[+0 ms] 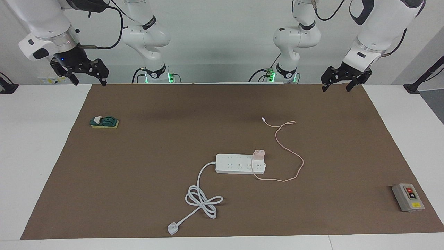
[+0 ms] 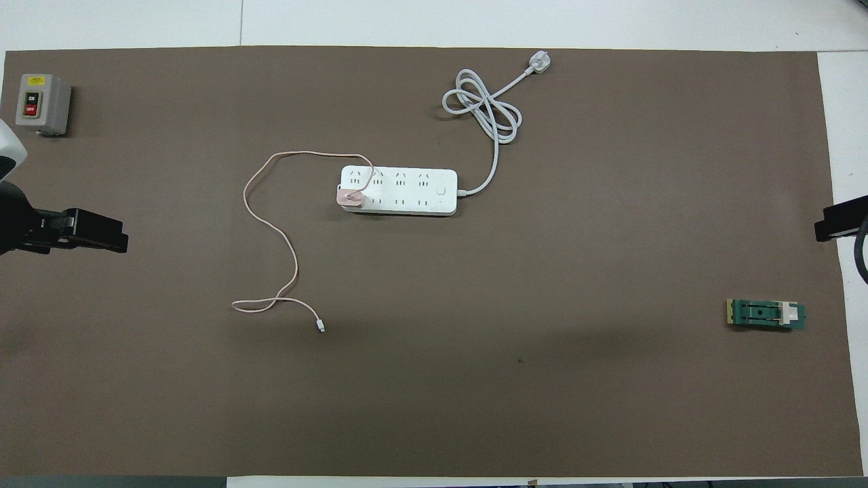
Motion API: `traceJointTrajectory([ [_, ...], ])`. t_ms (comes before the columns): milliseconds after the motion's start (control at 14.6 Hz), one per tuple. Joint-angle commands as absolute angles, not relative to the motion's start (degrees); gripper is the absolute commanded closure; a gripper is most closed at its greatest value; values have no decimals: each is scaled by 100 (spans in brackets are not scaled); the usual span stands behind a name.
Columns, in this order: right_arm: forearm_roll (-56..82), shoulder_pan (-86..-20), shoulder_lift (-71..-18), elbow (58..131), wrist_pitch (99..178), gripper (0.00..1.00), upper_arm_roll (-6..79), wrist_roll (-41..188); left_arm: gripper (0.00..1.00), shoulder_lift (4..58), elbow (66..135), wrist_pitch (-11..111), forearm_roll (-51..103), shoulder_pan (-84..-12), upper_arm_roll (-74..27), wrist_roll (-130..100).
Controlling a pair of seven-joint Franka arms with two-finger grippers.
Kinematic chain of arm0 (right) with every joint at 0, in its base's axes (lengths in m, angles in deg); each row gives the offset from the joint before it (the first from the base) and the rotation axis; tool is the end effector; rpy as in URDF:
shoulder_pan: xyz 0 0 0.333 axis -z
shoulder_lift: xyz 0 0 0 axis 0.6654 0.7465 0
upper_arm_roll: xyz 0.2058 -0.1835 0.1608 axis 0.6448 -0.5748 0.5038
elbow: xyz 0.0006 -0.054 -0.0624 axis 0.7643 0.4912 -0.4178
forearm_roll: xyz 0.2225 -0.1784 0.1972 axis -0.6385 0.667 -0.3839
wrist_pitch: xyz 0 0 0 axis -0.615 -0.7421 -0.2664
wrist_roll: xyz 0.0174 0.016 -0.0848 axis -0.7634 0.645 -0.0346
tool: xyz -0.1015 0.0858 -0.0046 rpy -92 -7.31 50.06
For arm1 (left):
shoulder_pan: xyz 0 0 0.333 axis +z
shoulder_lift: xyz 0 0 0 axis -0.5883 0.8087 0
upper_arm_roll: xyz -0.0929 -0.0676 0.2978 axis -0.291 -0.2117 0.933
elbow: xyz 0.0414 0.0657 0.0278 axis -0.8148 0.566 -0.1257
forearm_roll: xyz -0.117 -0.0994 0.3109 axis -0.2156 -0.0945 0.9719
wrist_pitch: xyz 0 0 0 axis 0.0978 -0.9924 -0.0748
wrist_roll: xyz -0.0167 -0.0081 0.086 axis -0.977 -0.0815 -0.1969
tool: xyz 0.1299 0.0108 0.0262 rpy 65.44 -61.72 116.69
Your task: Plug charger into power strip
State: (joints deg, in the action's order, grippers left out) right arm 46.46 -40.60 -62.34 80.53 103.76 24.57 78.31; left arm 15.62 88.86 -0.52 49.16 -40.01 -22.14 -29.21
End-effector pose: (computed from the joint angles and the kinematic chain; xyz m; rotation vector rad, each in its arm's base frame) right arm 0.4743 -0.0534 0.6187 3.0996 -0.0590 -0.1211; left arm 0.4671 -0.0510 0.5928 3.1157 -0.1203 -0.1044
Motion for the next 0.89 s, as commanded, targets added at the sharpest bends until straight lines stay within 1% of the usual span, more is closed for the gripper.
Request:
traceJointTrajectory([
  [0,4702,-4022,-6370,8220,10456,0,2506,7886,1,1485,9040,-39,4852,-4087,-2141,-2913],
  [822,4702,-4013,-6370,8220,10456,0,2506,7886,0,1450,9084,-47,4861,-4043,-2141,-2957],
])
